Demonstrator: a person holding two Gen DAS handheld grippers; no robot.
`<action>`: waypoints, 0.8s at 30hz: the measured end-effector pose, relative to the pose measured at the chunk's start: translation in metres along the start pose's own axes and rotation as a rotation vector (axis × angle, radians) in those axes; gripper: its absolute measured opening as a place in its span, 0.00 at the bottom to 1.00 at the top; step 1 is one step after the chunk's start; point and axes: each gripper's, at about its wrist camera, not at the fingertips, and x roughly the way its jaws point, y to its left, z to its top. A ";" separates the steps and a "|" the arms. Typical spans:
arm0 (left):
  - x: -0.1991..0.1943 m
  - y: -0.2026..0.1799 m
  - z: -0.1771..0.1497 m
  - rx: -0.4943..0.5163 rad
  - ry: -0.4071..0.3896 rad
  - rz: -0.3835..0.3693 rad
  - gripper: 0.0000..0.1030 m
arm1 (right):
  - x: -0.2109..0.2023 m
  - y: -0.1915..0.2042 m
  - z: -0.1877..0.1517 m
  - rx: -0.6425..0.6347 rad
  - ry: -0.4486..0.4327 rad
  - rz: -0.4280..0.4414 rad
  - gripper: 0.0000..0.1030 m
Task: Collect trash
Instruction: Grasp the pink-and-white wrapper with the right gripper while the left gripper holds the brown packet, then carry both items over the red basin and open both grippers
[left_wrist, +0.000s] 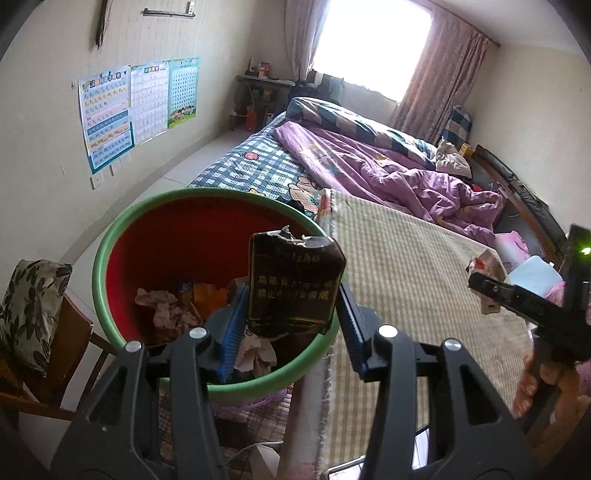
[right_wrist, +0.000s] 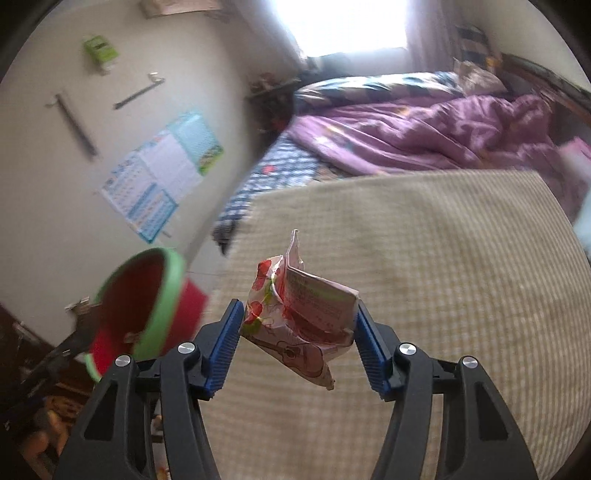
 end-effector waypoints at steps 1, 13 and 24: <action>0.000 0.001 0.000 0.001 -0.001 0.000 0.44 | -0.003 0.010 0.000 -0.019 -0.006 0.014 0.56; -0.001 0.023 0.004 -0.021 -0.016 0.026 0.44 | 0.008 0.081 0.003 -0.160 0.001 0.099 0.57; -0.006 0.057 0.009 -0.063 -0.028 0.074 0.44 | 0.032 0.139 0.011 -0.284 0.007 0.180 0.57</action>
